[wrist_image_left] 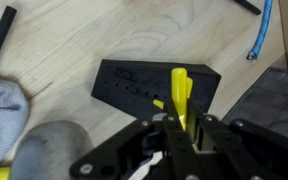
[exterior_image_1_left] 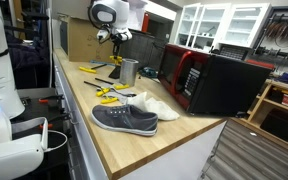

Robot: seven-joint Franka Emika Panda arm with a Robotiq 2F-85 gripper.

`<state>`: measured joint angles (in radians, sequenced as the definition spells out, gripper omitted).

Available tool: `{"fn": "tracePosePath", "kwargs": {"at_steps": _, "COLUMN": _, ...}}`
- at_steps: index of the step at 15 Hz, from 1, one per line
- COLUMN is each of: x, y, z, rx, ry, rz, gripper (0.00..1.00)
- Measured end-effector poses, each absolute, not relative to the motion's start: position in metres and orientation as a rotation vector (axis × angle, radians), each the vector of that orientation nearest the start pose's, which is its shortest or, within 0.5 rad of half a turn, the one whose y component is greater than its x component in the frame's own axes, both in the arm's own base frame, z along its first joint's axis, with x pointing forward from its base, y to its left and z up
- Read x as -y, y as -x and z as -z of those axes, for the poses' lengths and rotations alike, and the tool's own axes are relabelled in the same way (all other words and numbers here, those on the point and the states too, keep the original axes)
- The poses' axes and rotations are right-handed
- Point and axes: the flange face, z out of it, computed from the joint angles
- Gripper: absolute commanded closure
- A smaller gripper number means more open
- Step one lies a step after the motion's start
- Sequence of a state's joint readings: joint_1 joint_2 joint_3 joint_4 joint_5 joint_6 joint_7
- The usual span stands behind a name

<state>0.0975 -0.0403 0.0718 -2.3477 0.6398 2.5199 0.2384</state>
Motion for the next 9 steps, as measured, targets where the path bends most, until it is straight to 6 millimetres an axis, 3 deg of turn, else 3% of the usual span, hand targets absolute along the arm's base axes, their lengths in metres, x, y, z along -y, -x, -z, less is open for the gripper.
{"fn": "tracePosePath", "kwargs": {"at_steps": 9, "x": -0.0802, "y": -0.5180, "z": -0.3747, "rx": -0.742, "ry": 2.570, "rz": 0.176, "gripper": 0.96}}
